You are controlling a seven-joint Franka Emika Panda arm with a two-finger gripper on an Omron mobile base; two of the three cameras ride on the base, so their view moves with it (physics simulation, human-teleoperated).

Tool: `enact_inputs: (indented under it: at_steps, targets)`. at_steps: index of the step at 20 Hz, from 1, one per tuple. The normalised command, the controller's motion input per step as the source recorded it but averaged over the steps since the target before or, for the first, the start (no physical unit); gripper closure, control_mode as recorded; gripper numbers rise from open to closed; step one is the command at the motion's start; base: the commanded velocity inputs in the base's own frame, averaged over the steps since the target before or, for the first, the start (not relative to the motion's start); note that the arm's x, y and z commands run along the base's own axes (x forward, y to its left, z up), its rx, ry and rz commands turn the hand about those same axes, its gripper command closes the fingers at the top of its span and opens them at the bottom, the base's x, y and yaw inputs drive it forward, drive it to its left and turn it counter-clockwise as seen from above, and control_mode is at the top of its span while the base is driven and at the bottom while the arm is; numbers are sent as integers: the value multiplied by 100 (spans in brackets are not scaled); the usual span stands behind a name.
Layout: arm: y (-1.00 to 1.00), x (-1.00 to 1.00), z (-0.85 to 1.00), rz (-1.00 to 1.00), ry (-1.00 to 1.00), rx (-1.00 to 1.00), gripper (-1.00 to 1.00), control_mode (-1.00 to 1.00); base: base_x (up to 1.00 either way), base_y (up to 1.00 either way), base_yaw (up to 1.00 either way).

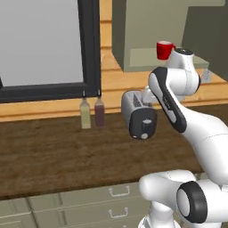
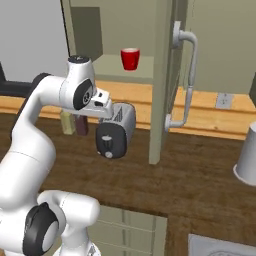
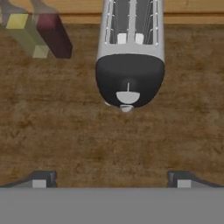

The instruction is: Gather all objects into one cabinet and sort the glasses and bowls to opposite sides.

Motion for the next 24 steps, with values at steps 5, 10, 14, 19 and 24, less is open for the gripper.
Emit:
enact_inputs:
  at_steps: [5,10,14,19,24]
  targets:
    - [0,0,0,0,0,0,-100,100,84,-29,24]
    - [0,0,0,0,0,0,-100,100,72,-14,3]
    - [0,0,0,0,0,0,-100,100,53,-1,-8]
    - [0,0,0,0,0,0,-100,100,28,-27,-30]
    - [0,0,0,0,0,0,-100,100,11,-9,-19]
